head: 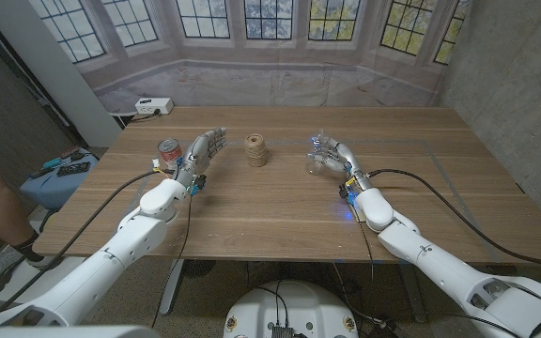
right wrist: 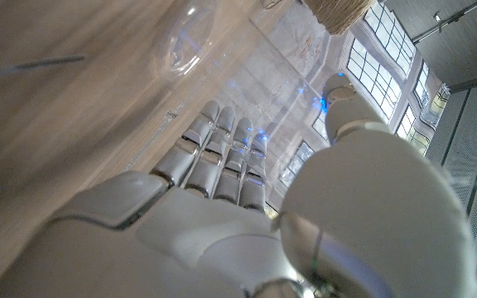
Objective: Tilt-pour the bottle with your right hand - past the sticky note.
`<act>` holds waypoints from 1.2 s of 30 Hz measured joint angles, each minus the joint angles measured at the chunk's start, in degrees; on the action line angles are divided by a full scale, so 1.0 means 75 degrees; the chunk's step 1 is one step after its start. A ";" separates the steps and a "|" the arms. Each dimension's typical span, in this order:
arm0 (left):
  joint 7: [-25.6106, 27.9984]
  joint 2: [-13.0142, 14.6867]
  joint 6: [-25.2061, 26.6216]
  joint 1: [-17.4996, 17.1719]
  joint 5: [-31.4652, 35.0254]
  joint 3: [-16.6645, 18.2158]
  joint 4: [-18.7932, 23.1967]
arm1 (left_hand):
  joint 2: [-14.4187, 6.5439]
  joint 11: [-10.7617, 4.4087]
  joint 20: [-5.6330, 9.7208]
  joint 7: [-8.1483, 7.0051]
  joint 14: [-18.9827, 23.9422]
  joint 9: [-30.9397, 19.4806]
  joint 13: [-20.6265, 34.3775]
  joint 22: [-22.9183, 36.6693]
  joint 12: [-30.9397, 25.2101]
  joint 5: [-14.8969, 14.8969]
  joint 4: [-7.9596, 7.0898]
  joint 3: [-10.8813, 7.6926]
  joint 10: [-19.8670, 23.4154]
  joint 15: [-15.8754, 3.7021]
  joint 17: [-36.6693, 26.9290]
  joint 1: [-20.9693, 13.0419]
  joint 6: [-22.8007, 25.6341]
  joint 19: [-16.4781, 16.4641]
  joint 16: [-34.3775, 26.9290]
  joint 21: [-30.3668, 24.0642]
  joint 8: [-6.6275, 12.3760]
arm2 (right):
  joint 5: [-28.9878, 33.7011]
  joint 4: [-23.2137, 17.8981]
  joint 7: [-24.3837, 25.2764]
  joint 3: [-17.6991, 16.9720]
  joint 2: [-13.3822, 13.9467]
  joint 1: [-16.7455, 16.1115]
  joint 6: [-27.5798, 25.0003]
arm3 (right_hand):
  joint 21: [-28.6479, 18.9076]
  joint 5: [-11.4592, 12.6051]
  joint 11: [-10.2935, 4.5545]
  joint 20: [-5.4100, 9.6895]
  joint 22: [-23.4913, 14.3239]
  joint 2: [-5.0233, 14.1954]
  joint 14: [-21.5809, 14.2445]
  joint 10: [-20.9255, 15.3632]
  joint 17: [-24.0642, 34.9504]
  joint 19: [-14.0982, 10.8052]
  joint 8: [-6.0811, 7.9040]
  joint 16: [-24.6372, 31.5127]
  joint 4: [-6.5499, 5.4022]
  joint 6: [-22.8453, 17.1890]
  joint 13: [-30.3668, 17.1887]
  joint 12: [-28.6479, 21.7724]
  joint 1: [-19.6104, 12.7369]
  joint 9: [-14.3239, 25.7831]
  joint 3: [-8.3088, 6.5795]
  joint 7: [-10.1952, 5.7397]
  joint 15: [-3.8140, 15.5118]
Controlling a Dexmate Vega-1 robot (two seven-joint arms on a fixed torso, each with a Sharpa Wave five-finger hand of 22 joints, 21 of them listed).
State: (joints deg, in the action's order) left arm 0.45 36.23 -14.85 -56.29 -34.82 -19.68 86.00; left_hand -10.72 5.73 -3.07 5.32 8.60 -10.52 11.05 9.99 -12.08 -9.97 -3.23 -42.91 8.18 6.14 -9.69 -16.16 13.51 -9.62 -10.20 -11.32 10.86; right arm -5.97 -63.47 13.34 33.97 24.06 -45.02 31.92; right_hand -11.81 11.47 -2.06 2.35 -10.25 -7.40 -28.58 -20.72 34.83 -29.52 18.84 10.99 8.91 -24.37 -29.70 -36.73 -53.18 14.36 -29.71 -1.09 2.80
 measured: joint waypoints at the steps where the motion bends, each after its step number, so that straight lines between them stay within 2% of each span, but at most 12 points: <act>1: 0.0000 0.0001 0.0000 -0.0011 0.0000 0.0004 0.0008 | 0.0000 0.0000 0.0000 0.0000 0.0000 0.0000 0.0000 0.0000 0.0000 0.0000 0.0000 0.0000 0.0000 0.0000 0.0008 0.0000 0.0000 0.0000 0.0000 0.0000 0.0000 | -0.0009 0.0000 -0.0020 0.0000 0.0000 0.0000 0.0002 | 0.0000 -0.0005 0.0000 0.0000 0.0000 -0.0015 0.0028 0.0000 -0.0008 0.0000 -0.0005 0.0000 -0.0024 0.0044 0.0019 0.0000 0.0065 -0.0021 0.0018 0.0004 -0.0021; 9: 0.0130 0.0009 0.0000 -0.0101 -0.0025 0.0031 0.0088 | 0.0031 0.0000 0.0000 0.0014 0.0000 0.0000 0.0000 0.0000 0.0000 0.0000 0.0032 0.0032 0.0000 0.0000 -0.0007 -0.0031 0.0069 0.0000 0.0000 0.0000 0.0000 | -0.0137 0.0014 -0.0306 0.0019 0.0054 0.0035 0.0008 | 0.0050 -0.0033 0.0177 -0.0104 0.0000 -0.0084 0.0308 0.0241 -0.0079 0.0195 -0.0214 -0.0029 -0.0090 0.0294 0.0096 0.0180 0.0351 -0.0071 0.0062 0.0130 -0.0015; 17: 0.0167 -0.0016 -0.0014 -0.0124 -0.0028 0.0032 0.0107 | -0.0008 0.0028 0.0000 0.0129 0.0000 -0.0039 0.0000 0.0000 0.0000 0.0000 0.0063 0.0064 0.0028 0.0000 -0.0008 -0.0070 0.0642 0.0000 0.0000 0.0000 0.0164 | -0.0294 -0.0038 -0.0605 0.0021 0.0173 0.0045 -0.0001 | 0.0081 -0.0031 0.0364 -0.0177 0.0000 -0.0108 0.0775 0.0593 -0.0173 0.0478 -0.0421 -0.0087 -0.0093 0.0601 0.0182 0.0394 0.0548 -0.0106 0.0138 0.0272 -0.0038; 22: 0.0168 -0.0026 -0.0021 -0.0138 -0.0029 0.0030 0.0115 | -0.0008 0.0029 0.0000 0.0152 0.0000 -0.0039 0.0000 0.0000 0.0000 0.0000 0.0063 0.0064 0.0028 0.0000 0.0005 -0.0070 0.0780 0.0000 0.0000 0.0000 0.0203 | -0.0388 -0.0039 -0.0816 0.0021 0.0197 0.0054 0.0009 | 0.0081 -0.0061 0.0430 -0.0203 -0.0009 -0.0146 0.1014 0.0770 -0.0255 0.0622 -0.0514 -0.0111 -0.0072 0.0761 0.0241 0.0498 0.0587 -0.0106 0.0159 0.0244 -0.0050; 28: 0.0195 -0.0029 -0.0048 -0.0160 -0.0016 0.0028 0.0130 | 0.0001 0.0056 0.0000 0.0152 0.0000 -0.0039 0.0000 0.0000 0.0000 0.0000 0.0063 0.0064 0.0056 0.0000 0.0013 -0.0142 0.0862 0.0000 0.0000 0.0000 0.0205 | -0.0478 0.0036 -0.1024 0.0029 0.0244 0.0094 0.0078 | 0.0081 -0.0060 0.0471 -0.0261 -0.0040 -0.0220 0.1459 0.1145 -0.0408 0.0893 -0.0691 -0.0140 -0.0060 0.1021 0.0306 0.0737 0.0662 -0.0140 0.0232 0.0283 -0.0059; 32: 0.0235 -0.0029 -0.0066 -0.0191 0.0019 0.0028 0.0172 | 0.0001 0.0056 0.0000 0.0112 0.0031 -0.0039 0.0000 0.0000 0.0000 0.0000 0.0063 0.0064 0.0056 0.0031 0.0012 -0.0141 0.0902 0.0000 0.0000 0.0000 0.0205 | -0.0571 0.0132 -0.1249 0.0042 0.0265 0.0133 0.0187 | 0.0081 -0.0060 0.0606 -0.0318 -0.0040 -0.0223 0.1808 0.1431 -0.0543 0.1111 -0.0805 -0.0140 -0.0071 0.1243 0.0359 0.0937 0.0731 -0.0141 0.0286 0.0308 -0.0061; 34: 0.0235 -0.0029 -0.0066 -0.0215 0.0019 0.0028 0.0203 | 0.0001 0.0056 0.0000 0.0149 0.0043 -0.0039 0.0000 0.0000 0.0000 0.0000 0.0063 0.0064 0.0056 0.0042 0.0012 -0.0141 0.0941 0.0000 0.0000 0.0000 0.0205 | -0.0626 0.0214 -0.1371 0.0049 0.0279 0.0161 0.0258 | 0.0135 -0.0060 0.0616 -0.0356 -0.0039 -0.0223 0.1990 0.1584 -0.0597 0.1205 -0.0836 -0.0140 -0.0027 0.1302 0.0384 0.1026 0.0793 -0.0141 0.0329 0.0296 -0.0075; 36: 0.0261 -0.0029 -0.0069 -0.0233 0.0028 0.0028 0.0226 | 0.0001 0.0056 0.0000 0.0151 0.0043 -0.0063 0.0000 0.0000 0.0000 0.0000 0.0063 0.0063 0.0056 0.0042 0.0012 -0.0141 0.0943 0.0000 0.0000 0.0000 0.0205 | -0.0660 0.0214 -0.1452 0.0049 0.0279 0.0161 0.0301 | 0.0134 -0.0060 0.0649 -0.0376 -0.0039 -0.0224 0.2146 0.1678 -0.0649 0.1321 -0.0871 -0.0140 -0.0062 0.1391 0.0417 0.1089 0.0851 -0.0141 0.0359 0.0327 -0.0119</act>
State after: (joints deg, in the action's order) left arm 2.40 36.01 -15.37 -58.04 -34.61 -19.47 87.70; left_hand -10.72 6.15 -3.07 6.44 8.92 -10.99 11.04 9.99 -12.08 -9.97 -2.76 -42.43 8.60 6.46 -9.59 -17.22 20.58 -9.62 -10.20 -11.32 12.40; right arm -10.91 -61.86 2.45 34.34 26.16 -43.81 34.18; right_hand -10.80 11.01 2.81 -0.47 -10.55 -9.08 -12.48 -8.14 29.96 -19.61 12.30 9.94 8.44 -13.94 -26.57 -28.56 -46.80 13.30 -27.01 1.36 1.91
